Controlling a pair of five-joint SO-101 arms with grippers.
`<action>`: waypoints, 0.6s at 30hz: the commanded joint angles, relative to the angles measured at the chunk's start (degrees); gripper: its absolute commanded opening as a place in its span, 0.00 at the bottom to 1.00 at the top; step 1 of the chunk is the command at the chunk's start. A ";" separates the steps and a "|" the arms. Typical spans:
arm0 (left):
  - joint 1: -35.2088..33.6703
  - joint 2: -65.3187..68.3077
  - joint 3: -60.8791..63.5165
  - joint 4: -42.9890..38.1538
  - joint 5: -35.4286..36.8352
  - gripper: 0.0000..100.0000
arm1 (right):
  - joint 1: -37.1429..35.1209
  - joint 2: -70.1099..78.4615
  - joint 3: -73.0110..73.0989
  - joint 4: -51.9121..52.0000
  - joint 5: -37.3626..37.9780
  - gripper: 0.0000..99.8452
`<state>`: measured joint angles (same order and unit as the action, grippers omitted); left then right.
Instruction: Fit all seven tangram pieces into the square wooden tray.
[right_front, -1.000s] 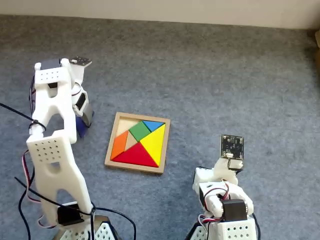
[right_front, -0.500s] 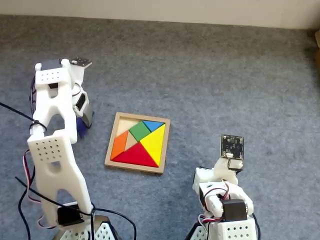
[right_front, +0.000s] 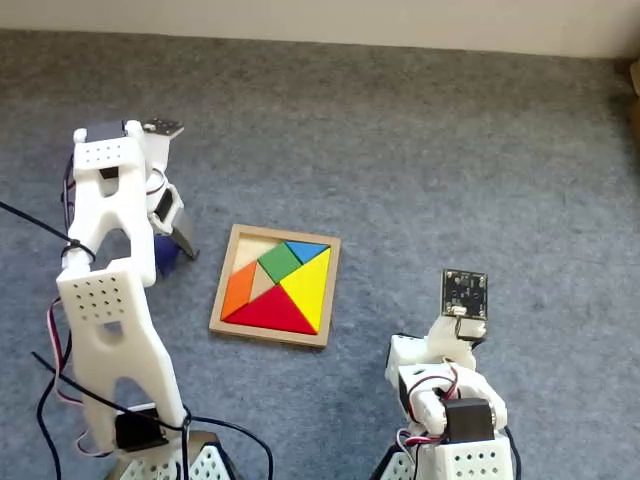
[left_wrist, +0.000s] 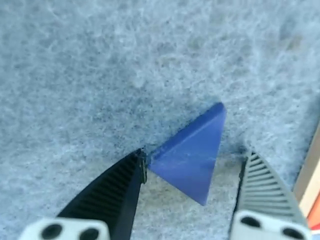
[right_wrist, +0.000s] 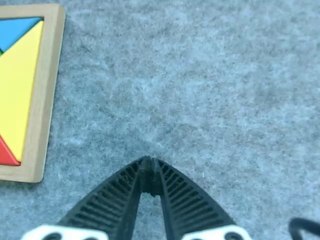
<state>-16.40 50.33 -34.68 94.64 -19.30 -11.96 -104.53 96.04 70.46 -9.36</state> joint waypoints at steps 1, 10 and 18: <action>1.63 -0.04 -0.75 0.09 0.26 0.20 | 0.13 -0.84 7.34 0.31 0.53 0.00; 2.68 -0.22 -0.57 0.18 0.18 0.11 | 0.13 -0.84 7.34 0.31 0.53 0.00; 6.90 -6.55 0.22 4.66 0.44 0.08 | 0.13 -0.84 7.34 0.31 0.53 0.00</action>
<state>-13.23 48.92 -34.51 97.45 -19.21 -11.96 -104.53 96.04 70.46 -9.36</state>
